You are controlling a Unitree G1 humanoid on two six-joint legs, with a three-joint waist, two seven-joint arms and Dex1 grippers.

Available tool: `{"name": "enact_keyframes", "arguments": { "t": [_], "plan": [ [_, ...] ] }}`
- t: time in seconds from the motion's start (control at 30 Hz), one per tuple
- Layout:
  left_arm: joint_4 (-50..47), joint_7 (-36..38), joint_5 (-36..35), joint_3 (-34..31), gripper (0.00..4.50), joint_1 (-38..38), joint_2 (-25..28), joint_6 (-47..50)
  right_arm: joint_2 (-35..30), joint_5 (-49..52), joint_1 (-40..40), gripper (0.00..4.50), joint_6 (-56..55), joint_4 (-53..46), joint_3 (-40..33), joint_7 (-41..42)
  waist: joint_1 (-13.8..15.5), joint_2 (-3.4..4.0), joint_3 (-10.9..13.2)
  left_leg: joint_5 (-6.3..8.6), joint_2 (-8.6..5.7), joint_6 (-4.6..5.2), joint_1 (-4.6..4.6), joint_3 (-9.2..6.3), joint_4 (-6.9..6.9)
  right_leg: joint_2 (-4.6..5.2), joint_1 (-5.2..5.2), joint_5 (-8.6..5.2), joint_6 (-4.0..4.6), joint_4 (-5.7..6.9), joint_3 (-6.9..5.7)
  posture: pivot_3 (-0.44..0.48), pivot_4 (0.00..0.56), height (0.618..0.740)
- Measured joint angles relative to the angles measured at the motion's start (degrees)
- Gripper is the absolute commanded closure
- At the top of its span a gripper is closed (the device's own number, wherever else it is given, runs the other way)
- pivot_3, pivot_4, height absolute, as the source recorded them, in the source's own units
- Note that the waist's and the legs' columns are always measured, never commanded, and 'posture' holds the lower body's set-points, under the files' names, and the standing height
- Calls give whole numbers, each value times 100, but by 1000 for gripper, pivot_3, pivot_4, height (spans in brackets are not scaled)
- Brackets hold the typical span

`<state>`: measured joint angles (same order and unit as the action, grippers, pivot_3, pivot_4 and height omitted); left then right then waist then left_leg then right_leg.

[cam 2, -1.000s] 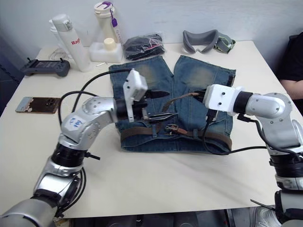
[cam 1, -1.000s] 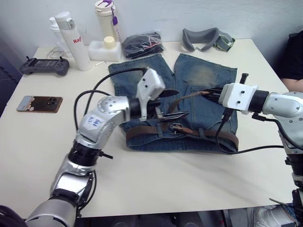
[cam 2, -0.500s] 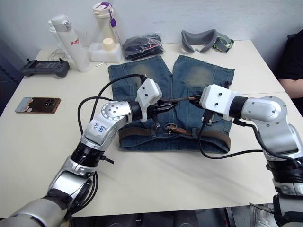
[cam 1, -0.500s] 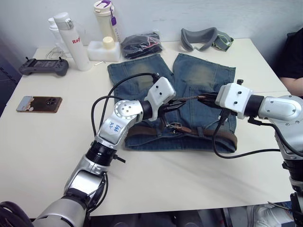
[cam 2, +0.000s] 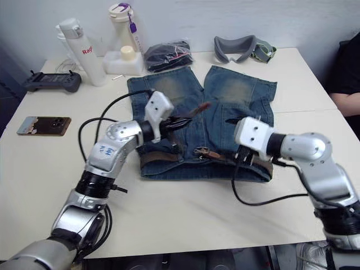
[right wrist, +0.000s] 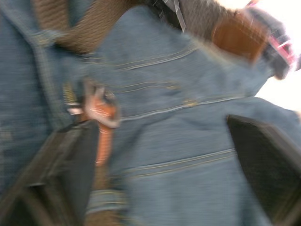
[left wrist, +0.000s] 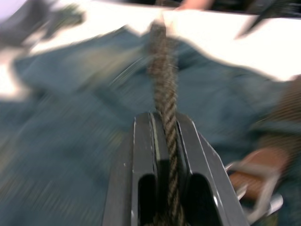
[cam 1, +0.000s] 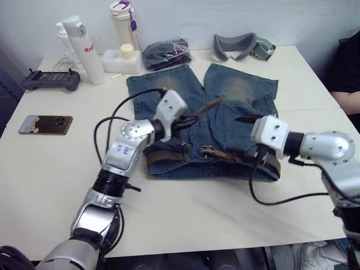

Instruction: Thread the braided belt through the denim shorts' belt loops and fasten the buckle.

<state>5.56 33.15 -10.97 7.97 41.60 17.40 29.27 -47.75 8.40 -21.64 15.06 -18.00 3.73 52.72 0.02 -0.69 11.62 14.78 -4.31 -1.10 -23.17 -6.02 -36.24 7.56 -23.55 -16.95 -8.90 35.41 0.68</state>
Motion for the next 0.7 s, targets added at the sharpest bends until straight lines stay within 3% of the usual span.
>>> {"name": "enact_keyframes", "arguments": {
  "t": [0.23, 0.53, 0.63, 0.7],
  "plan": [
    [-180, 22, -1, -31, 4500, -278, 67, 312, 103, -821, 194, 72, -148, -140, 508, -298, 60, -1, 1, -1, -3, 3, -1, -2, -31, -1, 2, 21, 11, 13, 5, 0, 150, 740],
    [-266, 24, 43, -18, 4500, -280, 135, 400, 383, -1528, 126, 72, -513, 537, 740, -705, 36, -1, 0, -11, 2, -10, 2, 1, -25, -6, -2, 26, 17, 14, 5, 0, 150, 740],
    [-289, 30, 43, -18, 4500, -315, 146, 405, 515, -1555, 36, 910, -513, 621, 739, -746, 25, -1, 0, -11, 1, -10, 2, 1, -26, -6, -2, 26, 17, 15, 5, 0, 150, 740],
    [-308, 37, 41, -19, 4500, -373, 150, 405, 669, -1554, 22, 1848, -493, 708, 738, -801, 16, -1, 0, -11, 2, -10, 2, 0, -26, -6, -2, 26, 17, 16, 5, 0, 150, 740]
  ]
}}
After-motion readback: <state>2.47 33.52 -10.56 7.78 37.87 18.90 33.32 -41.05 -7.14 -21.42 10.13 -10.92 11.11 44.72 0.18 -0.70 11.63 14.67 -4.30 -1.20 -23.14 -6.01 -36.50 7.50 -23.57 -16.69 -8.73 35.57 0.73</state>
